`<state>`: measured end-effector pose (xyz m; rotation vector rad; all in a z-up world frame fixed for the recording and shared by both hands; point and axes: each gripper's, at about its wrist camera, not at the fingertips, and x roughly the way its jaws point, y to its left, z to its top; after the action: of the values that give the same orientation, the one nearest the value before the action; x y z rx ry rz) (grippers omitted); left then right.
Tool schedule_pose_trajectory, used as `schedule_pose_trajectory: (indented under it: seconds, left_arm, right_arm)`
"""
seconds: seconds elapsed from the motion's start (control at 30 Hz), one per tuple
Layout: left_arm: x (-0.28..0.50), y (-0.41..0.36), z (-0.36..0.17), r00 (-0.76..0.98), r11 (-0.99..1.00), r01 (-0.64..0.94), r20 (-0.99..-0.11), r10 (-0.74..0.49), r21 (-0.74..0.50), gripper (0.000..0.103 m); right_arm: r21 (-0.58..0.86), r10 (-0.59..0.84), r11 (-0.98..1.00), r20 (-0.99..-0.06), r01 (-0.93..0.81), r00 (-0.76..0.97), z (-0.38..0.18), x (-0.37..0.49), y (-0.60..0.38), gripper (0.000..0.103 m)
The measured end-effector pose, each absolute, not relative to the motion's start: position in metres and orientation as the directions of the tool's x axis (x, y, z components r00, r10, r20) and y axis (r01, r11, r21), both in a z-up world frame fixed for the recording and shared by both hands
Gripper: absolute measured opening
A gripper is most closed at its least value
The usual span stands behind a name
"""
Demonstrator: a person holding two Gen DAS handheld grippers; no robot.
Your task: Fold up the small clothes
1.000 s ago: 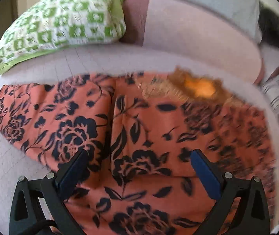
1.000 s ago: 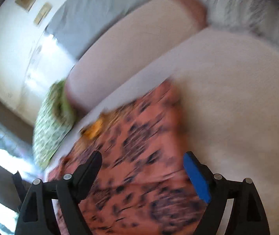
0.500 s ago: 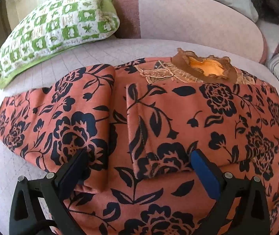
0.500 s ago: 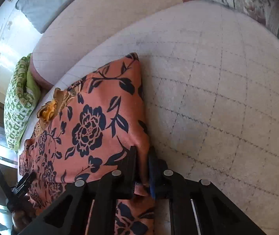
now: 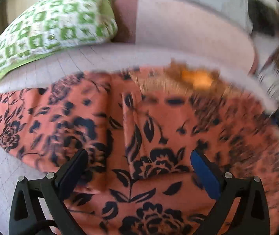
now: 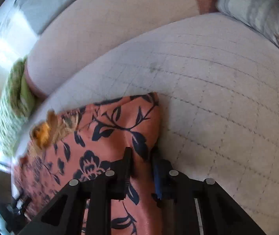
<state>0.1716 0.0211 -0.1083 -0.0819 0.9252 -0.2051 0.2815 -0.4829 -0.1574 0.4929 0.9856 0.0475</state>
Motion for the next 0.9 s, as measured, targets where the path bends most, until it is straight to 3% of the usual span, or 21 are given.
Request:
schedule_pose_trajectory:
  seconds: [0.03, 0.07, 0.1, 0.17, 0.33, 0.6, 0.77, 0.9]
  left_arm:
    - [0.166, 0.035, -0.097, 0.610, 0.974, 0.131, -0.759, -0.228, -0.188, 0.103]
    - [0.157, 0.056, -0.083, 0.649, 0.971, 0.109, -0.724, -0.232, -0.213, 0.103]
    - [0.152, 0.074, -0.075, 0.677, 0.970, 0.081, -0.702, -0.221, -0.227, 0.103]
    - [0.146, 0.129, -0.065, 0.722, 0.955, -0.035, -0.668, -0.180, -0.295, 0.103]
    - [0.156, 0.280, -0.100, 0.724, 0.722, -0.337, -0.656, -0.212, -0.605, 0.103]
    - [0.196, 0.347, -0.136, 0.691, 0.657, -0.414, -0.687, -0.223, -0.629, 0.103]
    - [0.196, 0.350, -0.143, 0.727, 0.655, -0.393, -0.655, -0.209, -0.645, 0.103]
    - [0.205, 0.345, -0.142, 0.691, 0.676, -0.416, -0.695, -0.199, -0.607, 0.103]
  right_arm:
    - [0.340, 0.184, 0.922, -0.807, 0.186, 0.561, -0.150, 0.276, -0.475, 0.045]
    - [0.257, 0.107, 0.947, -0.818, 0.192, 0.566, -0.140, 0.265, -0.466, 0.077]
    - [0.226, 0.076, 0.957, -0.796, 0.179, 0.600, -0.132, 0.254, -0.460, 0.082]
    - [0.229, 0.121, 0.970, -0.744, 0.081, 0.658, -0.114, 0.224, -0.436, 0.082]
    - [0.233, 0.235, 0.969, -0.750, -0.085, 0.618, -0.116, 0.185, -0.378, 0.082]
    - [0.269, 0.277, 0.958, -0.797, -0.096, 0.537, -0.156, 0.171, -0.344, 0.082]
    - [0.307, 0.298, 0.949, -0.783, -0.077, 0.547, -0.156, 0.162, -0.357, 0.082]
    - [0.316, 0.302, 0.946, -0.776, -0.073, 0.553, -0.157, 0.160, -0.358, 0.082]
